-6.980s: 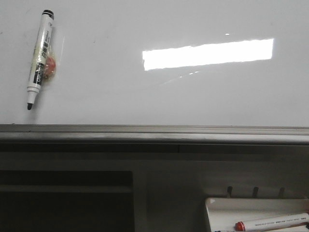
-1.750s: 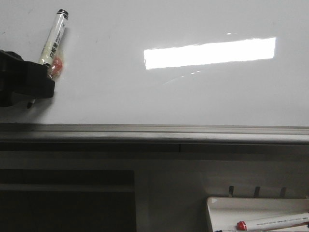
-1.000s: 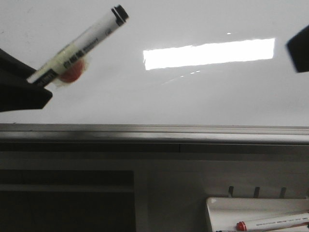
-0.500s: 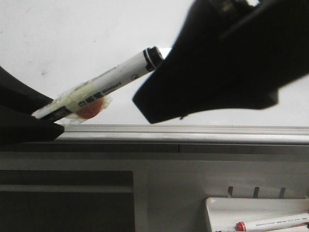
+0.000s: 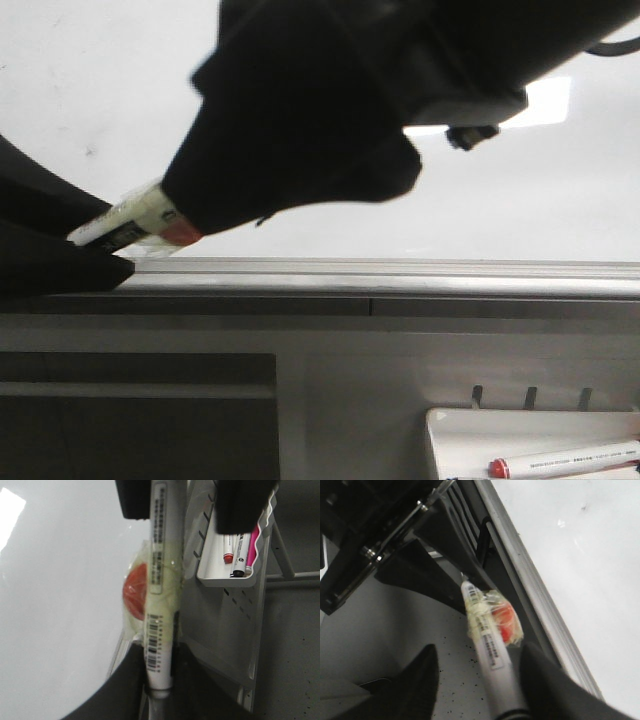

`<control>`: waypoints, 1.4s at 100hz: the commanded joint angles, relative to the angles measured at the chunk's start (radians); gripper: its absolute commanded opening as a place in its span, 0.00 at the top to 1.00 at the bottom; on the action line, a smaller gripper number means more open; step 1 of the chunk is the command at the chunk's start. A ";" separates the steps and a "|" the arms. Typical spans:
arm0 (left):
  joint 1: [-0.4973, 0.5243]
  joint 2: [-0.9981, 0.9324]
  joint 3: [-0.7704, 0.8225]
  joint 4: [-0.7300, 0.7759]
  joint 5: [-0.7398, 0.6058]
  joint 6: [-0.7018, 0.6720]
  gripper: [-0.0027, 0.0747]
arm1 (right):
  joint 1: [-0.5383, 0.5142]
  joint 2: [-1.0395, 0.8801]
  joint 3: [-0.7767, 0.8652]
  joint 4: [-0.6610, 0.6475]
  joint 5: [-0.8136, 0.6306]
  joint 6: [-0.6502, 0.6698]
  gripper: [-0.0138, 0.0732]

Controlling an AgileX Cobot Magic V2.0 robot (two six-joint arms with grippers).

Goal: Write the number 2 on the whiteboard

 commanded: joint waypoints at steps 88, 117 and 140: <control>-0.005 -0.349 -0.025 -0.045 0.043 -0.006 0.38 | -0.080 -0.026 -0.037 0.008 -0.205 0.000 0.92; -0.003 -0.541 -0.025 -0.059 0.159 -0.006 0.52 | -0.116 -0.028 -0.062 0.066 -0.242 0.000 0.92; 0.103 -0.542 -0.044 -0.066 0.153 -0.098 0.56 | -0.241 0.017 -0.213 0.092 0.024 0.000 0.91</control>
